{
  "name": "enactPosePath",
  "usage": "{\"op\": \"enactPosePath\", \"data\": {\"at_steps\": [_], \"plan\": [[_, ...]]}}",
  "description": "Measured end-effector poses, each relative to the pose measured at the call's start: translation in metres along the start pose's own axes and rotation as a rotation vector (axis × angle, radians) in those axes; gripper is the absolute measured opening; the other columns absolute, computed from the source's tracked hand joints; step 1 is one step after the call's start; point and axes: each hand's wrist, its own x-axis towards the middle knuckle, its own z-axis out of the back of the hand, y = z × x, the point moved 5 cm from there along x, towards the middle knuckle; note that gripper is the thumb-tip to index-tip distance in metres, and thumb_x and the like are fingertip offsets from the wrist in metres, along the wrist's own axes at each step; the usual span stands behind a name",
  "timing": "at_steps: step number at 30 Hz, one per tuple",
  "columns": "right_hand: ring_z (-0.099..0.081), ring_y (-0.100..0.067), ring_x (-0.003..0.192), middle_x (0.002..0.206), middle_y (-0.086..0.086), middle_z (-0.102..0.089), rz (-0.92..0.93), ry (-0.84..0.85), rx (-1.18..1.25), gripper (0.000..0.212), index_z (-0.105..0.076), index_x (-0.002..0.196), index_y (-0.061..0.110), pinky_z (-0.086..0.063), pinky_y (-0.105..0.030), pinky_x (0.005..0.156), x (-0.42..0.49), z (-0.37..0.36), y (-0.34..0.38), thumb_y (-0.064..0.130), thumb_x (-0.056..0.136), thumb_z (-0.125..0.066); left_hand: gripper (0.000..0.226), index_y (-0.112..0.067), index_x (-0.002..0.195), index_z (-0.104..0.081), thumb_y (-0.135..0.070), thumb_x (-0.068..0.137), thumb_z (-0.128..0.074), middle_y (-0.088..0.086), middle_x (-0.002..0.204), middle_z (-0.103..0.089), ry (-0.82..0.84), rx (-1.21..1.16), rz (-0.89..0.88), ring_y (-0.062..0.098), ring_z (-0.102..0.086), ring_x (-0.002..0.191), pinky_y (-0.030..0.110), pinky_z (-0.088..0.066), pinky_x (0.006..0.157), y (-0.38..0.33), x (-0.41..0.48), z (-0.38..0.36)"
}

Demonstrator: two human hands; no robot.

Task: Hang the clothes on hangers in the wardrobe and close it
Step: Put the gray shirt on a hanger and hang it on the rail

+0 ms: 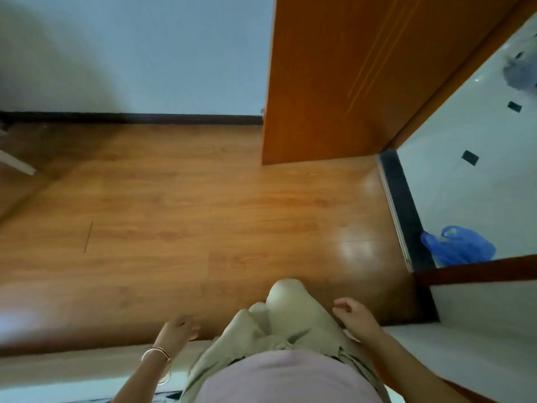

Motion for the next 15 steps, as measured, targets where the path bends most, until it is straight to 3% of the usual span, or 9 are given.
{"op": "enactPosePath", "data": {"at_steps": [2, 5, 7, 11, 15], "plan": [[-0.051, -0.015, 0.099, 0.110, -0.004, -0.056, 0.022, 0.051, -0.084, 0.030, -0.055, 0.121, 0.013, -0.043, -0.025, 0.082, 0.020, 0.005, 0.029, 0.021, 0.092, -0.051, 0.017, -0.002, 0.083, -0.056, 0.000, 0.094, -0.042, 0.011, 0.082, -0.056, 0.110, -0.039, 0.266, 0.023, -0.052, 0.074, 0.015, -0.043, 0.043, 0.023, 0.006, -0.004], [-0.056, -0.016, 0.093, 0.109, -0.005, -0.062, -0.005, 0.122, -0.164, 0.024, -0.063, 0.110, 0.012, -0.046, -0.029, 0.076, 0.053, 0.012, 0.068, 0.023, 0.093, -0.049, 0.029, -0.010, 0.067, -0.049, 0.000, 0.093, -0.043, 0.011, 0.091, -0.051, 0.114, -0.108, 0.507, 0.015, -0.048, 0.066, 0.024, -0.039, 0.056, 0.031, 0.009, 0.005], [-0.057, -0.017, 0.087, 0.108, -0.009, -0.066, -0.004, 0.149, -0.224, 0.027, -0.067, 0.104, 0.009, -0.047, -0.029, 0.073, 0.078, 0.019, 0.103, 0.024, 0.095, -0.046, 0.031, -0.011, 0.067, -0.049, 0.003, 0.093, -0.042, 0.010, 0.089, -0.051, 0.054, -0.204, 0.606, 0.013, -0.046, 0.067, 0.023, -0.039, 0.061, 0.033, 0.014, 0.008], [-0.054, -0.017, 0.086, 0.104, -0.010, -0.063, 0.087, 0.160, -0.350, 0.028, -0.066, 0.108, 0.005, -0.037, -0.013, 0.059, 0.133, 0.033, 0.205, 0.018, 0.096, -0.045, 0.019, 0.003, 0.077, -0.061, -0.005, 0.091, -0.051, 0.016, 0.084, -0.061, -0.111, -0.392, 0.755, 0.024, -0.053, 0.065, 0.030, -0.041, 0.068, 0.021, 0.039, 0.020], [-0.060, -0.021, 0.082, 0.078, 0.004, -0.060, 0.143, 0.199, -0.538, 0.022, -0.064, 0.105, 0.011, -0.037, -0.019, 0.057, 0.182, 0.037, 0.303, 0.022, 0.095, -0.047, 0.013, 0.002, 0.095, -0.060, -0.007, 0.091, -0.052, 0.014, 0.081, -0.060, -0.290, -0.615, 0.752, 0.026, -0.055, 0.069, 0.023, -0.047, 0.062, -0.025, 0.062, 0.042]]}}
